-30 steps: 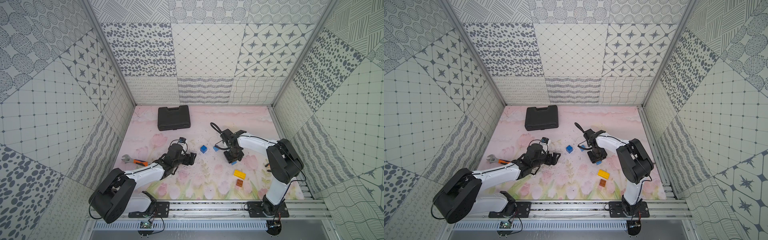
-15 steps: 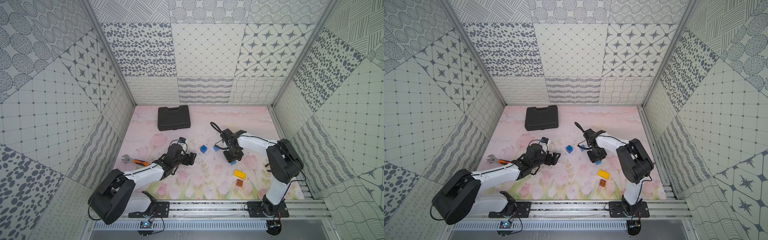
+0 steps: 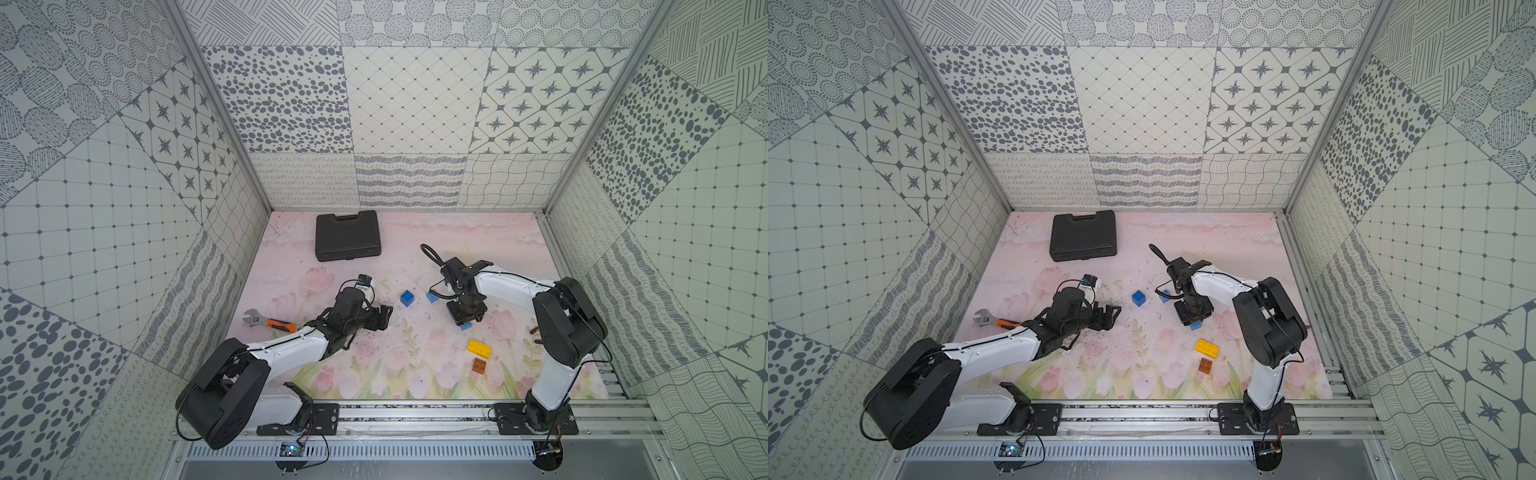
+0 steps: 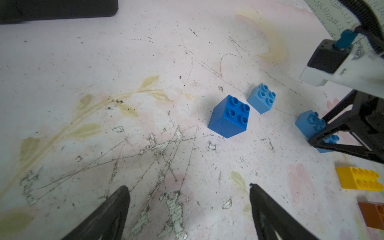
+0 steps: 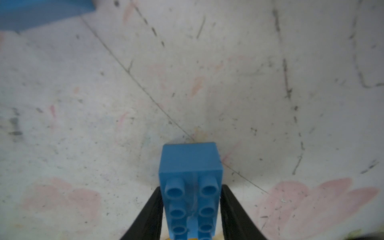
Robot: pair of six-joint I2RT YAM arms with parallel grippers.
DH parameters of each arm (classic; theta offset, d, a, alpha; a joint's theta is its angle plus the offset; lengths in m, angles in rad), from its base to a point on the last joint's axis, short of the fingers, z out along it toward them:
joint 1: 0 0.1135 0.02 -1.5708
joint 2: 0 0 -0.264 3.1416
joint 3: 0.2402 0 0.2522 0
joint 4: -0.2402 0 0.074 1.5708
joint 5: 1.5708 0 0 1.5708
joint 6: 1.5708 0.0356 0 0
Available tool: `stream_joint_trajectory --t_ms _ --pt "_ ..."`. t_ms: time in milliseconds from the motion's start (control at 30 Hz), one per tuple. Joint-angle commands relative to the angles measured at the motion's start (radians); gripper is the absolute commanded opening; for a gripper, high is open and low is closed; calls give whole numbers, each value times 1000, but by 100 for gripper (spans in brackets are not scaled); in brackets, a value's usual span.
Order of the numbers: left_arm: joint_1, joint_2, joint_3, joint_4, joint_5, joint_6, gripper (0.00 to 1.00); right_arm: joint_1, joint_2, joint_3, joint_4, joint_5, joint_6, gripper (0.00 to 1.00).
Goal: Assemble the letter f with lego
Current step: Pick up the lego brick from the center of the board.
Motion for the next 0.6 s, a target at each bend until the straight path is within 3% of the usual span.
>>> stream_joint_trajectory --t_ms 0,333,567 --pt "-3 -5 -5 36 -4 0 91 -8 -10 24 8 10 13 47" --pt "-3 -8 -6 34 -5 0 91 -11 -12 34 1 8 9 42" --pt "-3 0 -3 35 3 1 91 -12 -17 36 -1 -3 7 31"
